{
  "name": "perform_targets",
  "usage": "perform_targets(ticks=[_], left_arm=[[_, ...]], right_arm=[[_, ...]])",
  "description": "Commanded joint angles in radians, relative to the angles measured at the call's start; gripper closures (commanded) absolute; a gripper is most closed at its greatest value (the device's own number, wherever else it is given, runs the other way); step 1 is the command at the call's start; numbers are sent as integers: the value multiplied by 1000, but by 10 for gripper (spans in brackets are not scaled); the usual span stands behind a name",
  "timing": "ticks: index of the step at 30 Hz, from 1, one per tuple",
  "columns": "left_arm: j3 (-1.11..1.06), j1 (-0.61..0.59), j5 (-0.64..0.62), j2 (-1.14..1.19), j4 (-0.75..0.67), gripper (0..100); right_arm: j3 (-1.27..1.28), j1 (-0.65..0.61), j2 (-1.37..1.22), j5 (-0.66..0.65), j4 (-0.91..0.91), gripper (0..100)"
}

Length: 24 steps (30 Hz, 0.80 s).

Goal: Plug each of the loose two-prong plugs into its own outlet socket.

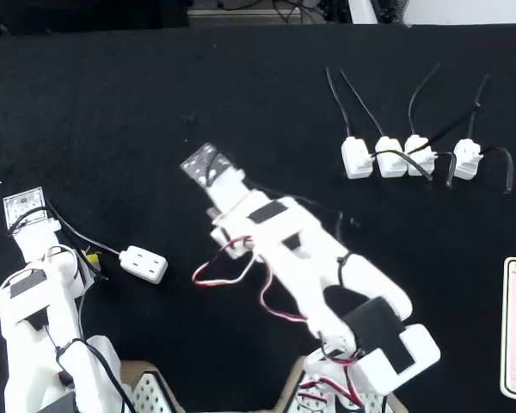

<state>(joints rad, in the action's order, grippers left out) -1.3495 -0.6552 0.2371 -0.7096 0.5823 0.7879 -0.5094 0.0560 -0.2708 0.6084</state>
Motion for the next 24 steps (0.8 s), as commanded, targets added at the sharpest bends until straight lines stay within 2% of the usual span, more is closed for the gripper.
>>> perform_targets(ticks=[1,5,8,17,24], left_arm=[[-1,-8,-5,-12,-9,736],[-1,-8,-5,-12,-9,736],[-1,-8,-5,-12,-9,736],[-1,-8,-5,-12,-9,736],[-1,-8,-5,-12,-9,736]], right_arm=[[-28,8,77,-3,46,988],[44,-146,197,-2,127,988],[101,-224,223,-2,87,988],[-45,-146,10,46,117,944],[-64,-149,15,46,138,894]])
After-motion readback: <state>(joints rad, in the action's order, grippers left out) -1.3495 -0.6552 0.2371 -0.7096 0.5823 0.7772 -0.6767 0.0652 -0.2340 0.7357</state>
